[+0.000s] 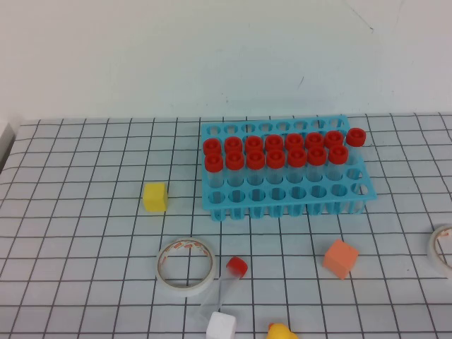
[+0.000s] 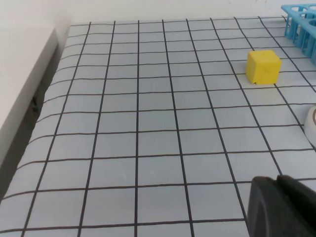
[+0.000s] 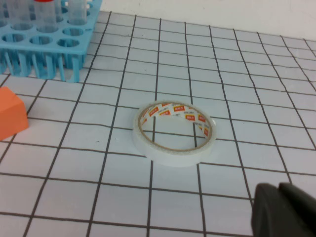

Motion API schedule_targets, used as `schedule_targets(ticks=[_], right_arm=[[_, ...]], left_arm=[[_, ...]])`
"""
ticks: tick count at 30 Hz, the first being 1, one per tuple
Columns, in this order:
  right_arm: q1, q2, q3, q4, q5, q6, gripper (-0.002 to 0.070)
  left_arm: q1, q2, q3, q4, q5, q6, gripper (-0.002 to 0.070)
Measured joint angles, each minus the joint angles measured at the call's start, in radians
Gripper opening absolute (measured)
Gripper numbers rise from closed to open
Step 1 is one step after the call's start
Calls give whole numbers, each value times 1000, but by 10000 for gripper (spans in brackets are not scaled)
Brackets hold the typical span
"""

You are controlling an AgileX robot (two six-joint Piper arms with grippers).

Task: Place the test tubes

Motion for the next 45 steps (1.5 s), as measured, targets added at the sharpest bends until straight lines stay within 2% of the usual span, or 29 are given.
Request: schedule_targets(ticks=[40,45], right_arm=[[0,0,0,0,-2,0,-1],[0,0,9,0,-140,0,-1]], left_arm=[[0,0,0,0,-2,0,-1],[0,0,2,6,-103,0,-1]])
